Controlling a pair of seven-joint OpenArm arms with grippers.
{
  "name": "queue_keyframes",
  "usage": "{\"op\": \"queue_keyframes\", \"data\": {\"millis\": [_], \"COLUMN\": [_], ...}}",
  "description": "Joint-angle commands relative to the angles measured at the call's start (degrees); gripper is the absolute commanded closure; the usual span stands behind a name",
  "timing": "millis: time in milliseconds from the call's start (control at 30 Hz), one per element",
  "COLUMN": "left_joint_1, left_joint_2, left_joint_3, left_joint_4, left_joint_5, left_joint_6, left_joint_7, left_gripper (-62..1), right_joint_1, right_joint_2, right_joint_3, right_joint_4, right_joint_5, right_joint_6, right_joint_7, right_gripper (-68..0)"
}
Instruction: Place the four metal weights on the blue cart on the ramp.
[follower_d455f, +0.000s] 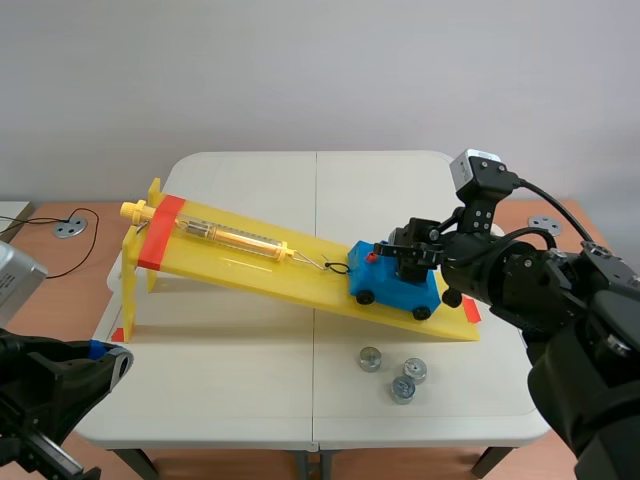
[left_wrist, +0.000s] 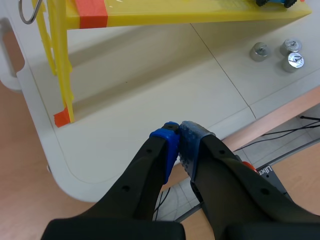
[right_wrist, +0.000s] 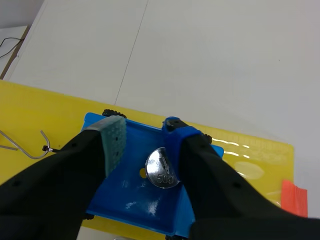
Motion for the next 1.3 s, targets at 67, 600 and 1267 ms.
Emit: {"op": "queue_keyframes", "data": {"millis": [67, 600, 1267], "left_joint_1": [-1.1, -1.1, -1.1], "left_joint_2": [0.5, 0.5, 0.5], "left_joint_3": [-0.5, -0.5, -0.5], "left_joint_4": [3.9, 3.9, 3.9], "left_joint_5": [-4.2, -4.2, -4.2], "left_joint_6": [-2.0, -2.0, -2.1], "left_joint_7": [-5.3, -5.3, -5.3], "left_gripper": [-3.1, -3.1, -3.1], "right_joint_1": [4.9, -16.0, -27.7], "right_joint_2": [1.1, 19.5, 24.7], "right_joint_3": [3.1, 4.2, -3.1], "right_joint_4": [10.2, 33.7, 36.7], "right_joint_5": [3.4, 9.9, -3.4], "right_joint_6": [5.3, 8.8, 7.5], "right_joint_7": [8.1, 1.2, 4.8], "right_gripper": [-25.8, -25.8, -25.8]}}
